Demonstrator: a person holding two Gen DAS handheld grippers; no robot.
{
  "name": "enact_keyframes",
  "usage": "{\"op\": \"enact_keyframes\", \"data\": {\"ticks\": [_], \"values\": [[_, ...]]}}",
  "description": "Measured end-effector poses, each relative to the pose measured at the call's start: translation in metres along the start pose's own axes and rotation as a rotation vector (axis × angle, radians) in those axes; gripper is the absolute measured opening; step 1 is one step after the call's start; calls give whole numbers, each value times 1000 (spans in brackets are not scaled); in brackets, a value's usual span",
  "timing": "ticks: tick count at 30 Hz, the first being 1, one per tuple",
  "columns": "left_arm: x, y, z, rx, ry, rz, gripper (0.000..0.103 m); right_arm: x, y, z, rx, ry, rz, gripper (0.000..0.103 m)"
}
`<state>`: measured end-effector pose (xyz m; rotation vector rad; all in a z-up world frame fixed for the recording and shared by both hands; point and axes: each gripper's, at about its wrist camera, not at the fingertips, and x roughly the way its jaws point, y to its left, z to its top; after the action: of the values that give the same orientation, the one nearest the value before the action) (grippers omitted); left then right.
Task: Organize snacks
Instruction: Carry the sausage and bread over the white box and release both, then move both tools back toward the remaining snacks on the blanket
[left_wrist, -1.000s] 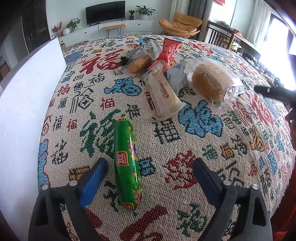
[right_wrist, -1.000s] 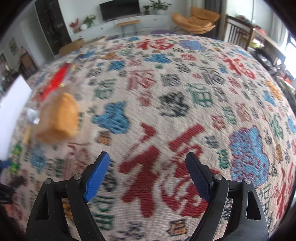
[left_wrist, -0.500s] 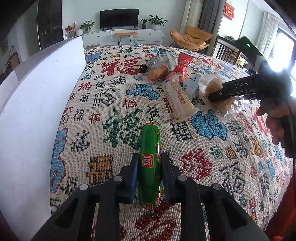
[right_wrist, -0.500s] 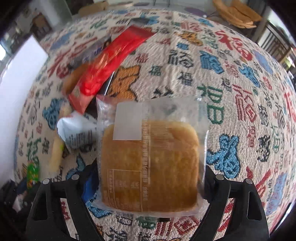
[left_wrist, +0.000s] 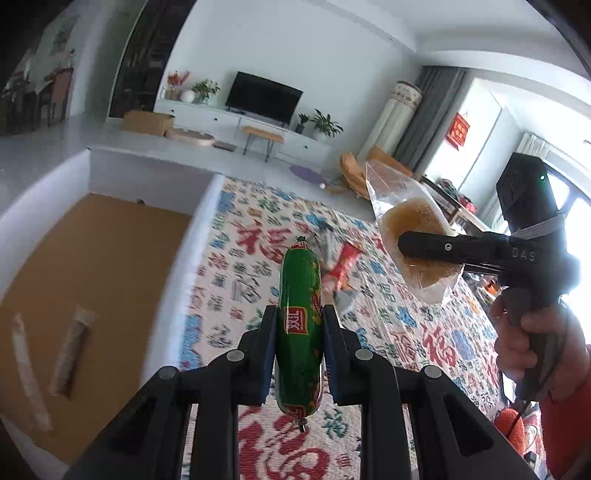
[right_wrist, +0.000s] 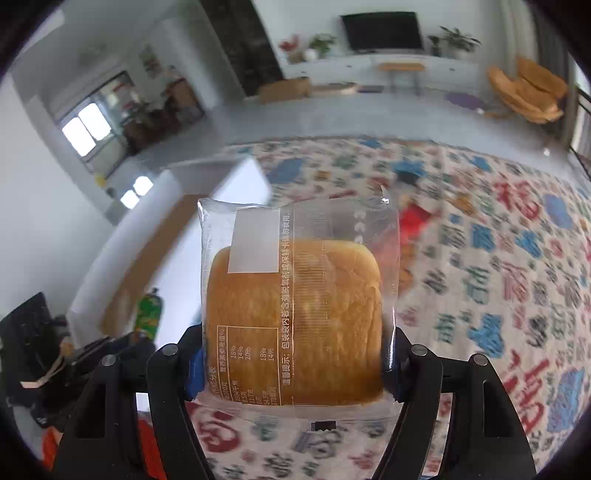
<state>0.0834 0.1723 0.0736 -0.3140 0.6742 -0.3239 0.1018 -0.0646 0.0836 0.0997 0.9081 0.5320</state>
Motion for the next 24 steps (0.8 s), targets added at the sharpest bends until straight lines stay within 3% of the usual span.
{"op": "enact_keyframes", "data": {"ticks": [2, 6, 7, 8, 10, 11, 17, 20, 24], "values": [[-25, 25, 10, -11, -29, 77, 23, 9, 60, 16, -79, -12, 93, 74], [-67, 92, 17, -63, -26, 323, 27, 45, 165, 33, -211, -9, 225, 76], [-74, 107, 16, -88, -24, 373, 43, 59, 185, 33, -222, 3, 245, 82], [-82, 121, 13, -114, -29, 426, 67, 77, 202, 32, -230, 42, 259, 87], [-102, 143, 7, -158, -69, 505, 80, 113, 228, 28, -244, 148, 281, 89], [-108, 150, 4, -171, -79, 519, 80, 121, 236, 26, -250, 149, 280, 89], [-99, 149, -9, -183, -85, 499, 81, 104, 241, 20, -306, 37, 238, 89], [-78, 118, -11, -115, -69, 443, 81, 87, 213, 9, -355, -61, 102, 89], [-45, 57, -9, -14, -31, 279, 82, 90, 123, -22, -299, -77, -116, 88]]}}
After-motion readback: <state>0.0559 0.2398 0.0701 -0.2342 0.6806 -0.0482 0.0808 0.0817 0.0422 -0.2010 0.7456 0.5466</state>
